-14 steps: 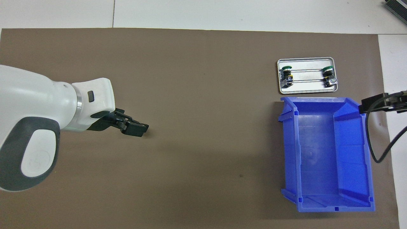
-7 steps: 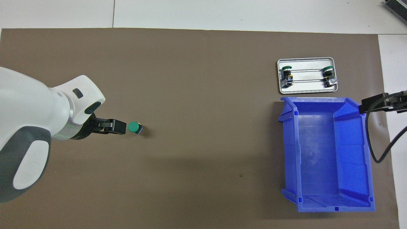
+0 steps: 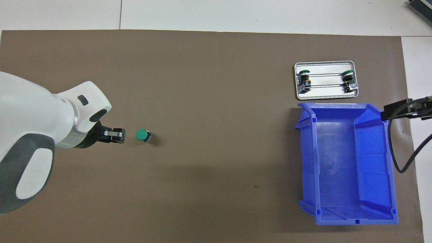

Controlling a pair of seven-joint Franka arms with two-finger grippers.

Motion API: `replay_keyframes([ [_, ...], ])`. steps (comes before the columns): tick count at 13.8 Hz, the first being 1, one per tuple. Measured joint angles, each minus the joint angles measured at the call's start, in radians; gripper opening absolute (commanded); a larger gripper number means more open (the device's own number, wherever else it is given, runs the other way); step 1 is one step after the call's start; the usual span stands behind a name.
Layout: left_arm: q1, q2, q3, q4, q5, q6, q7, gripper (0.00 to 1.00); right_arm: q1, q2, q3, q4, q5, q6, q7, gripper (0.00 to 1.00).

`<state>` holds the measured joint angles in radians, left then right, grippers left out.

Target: Place and press button with both arms

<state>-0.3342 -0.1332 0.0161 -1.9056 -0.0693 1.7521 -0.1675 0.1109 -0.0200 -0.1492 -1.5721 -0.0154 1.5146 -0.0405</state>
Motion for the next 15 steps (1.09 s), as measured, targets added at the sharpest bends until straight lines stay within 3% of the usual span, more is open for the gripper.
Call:
replay_keyframes([
  [7,0.006,0.010,0.002,-0.106,0.001,0.168,-0.014,0.00,0.000,0.000,0.000,0.000,0.000,0.000,0.000,1.00],
  [15,0.006,0.098,0.000,-0.183,0.001,0.387,-0.014,0.00,0.000,0.000,0.000,0.000,0.000,0.000,0.000,1.00],
])
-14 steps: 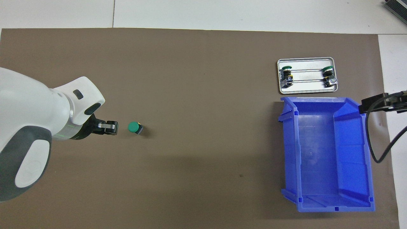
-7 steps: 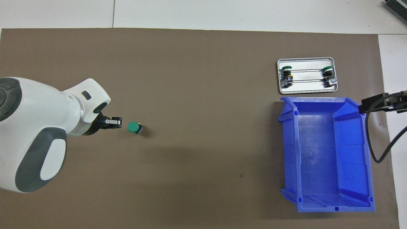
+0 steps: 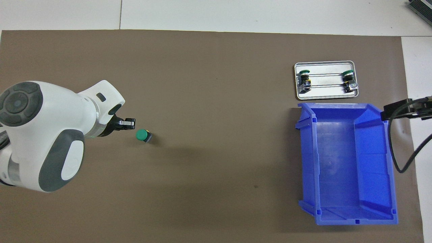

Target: Place and press button with both arms

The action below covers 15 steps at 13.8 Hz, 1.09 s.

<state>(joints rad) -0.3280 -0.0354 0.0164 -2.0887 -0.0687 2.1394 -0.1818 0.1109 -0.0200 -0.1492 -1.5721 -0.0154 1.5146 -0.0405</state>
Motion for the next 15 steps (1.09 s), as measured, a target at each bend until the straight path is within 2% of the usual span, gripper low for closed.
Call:
replay_keyframes([
  [6,-0.008,0.003,-0.011,-0.097,0.000,0.094,-0.045,0.00,0.000,0.000,0.000,0.000,0.000,0.000,0.000,1.00],
  [15,-0.009,0.004,-0.013,-0.133,0.000,0.154,-0.049,0.00,0.000,0.000,0.000,0.000,0.000,0.000,0.000,1.00],
])
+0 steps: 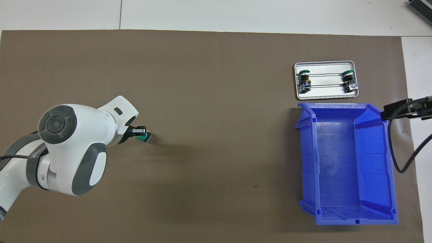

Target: Place and press button with both arms

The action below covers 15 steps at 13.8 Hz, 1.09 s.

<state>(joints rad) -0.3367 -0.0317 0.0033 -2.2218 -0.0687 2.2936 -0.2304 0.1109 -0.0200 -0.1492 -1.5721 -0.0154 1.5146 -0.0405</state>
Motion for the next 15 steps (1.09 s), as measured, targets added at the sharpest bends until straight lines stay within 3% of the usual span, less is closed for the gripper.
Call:
replay_keyframes([
  [15,-0.018,0.024,-0.003,-0.055,0.000,0.111,-0.021,0.00,0.000,0.000,0.000,0.000,0.000,0.000,0.000,1.00],
])
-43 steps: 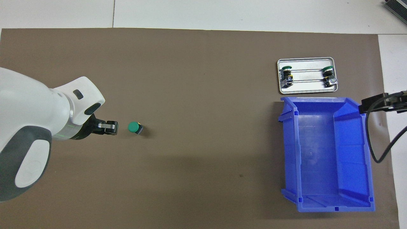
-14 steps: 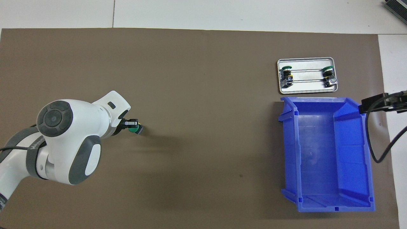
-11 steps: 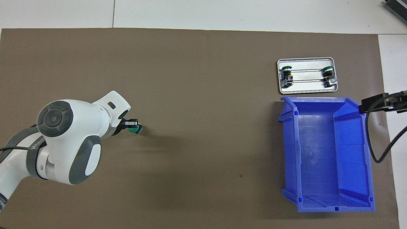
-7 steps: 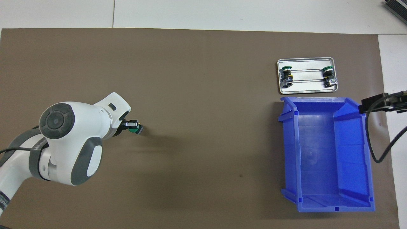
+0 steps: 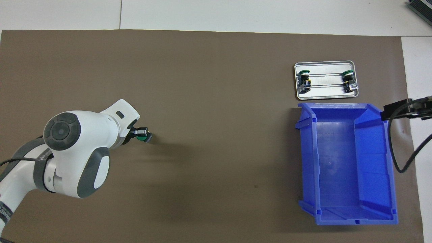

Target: Place and press button with both arms

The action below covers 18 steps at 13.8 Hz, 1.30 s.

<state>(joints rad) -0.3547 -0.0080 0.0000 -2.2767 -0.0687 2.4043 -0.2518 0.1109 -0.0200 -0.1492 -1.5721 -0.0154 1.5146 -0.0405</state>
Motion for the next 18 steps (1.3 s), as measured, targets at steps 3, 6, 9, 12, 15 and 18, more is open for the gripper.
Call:
replay_keyframes([
  [3,-0.005,0.005,0.001,0.001,0.000,0.007,-0.005,0.00,0.000,0.000,0.000,0.000,0.000,0.000,0.000,1.00],
  [6,-0.005,0.005,0.003,-0.001,0.000,0.007,-0.005,0.00,0.000,0.000,0.000,0.000,0.000,0.000,0.000,1.00],
  [9,-0.005,0.005,0.004,-0.007,0.000,0.008,-0.005,0.00,0.000,0.000,0.000,0.000,0.000,0.000,0.000,1.00],
  [12,-0.005,0.005,0.004,-0.013,0.000,0.018,-0.005,0.00,0.000,0.000,0.000,0.000,0.000,0.000,0.000,1.00],
  [15,-0.005,0.004,0.004,-0.013,0.000,0.018,-0.005,0.00,0.000,0.000,0.000,0.000,0.000,0.000,0.000,1.00],
  [18,-0.005,0.006,0.004,0.013,0.000,-0.025,-0.005,0.00,0.000,0.000,0.000,0.000,0.000,0.000,0.000,1.00],
])
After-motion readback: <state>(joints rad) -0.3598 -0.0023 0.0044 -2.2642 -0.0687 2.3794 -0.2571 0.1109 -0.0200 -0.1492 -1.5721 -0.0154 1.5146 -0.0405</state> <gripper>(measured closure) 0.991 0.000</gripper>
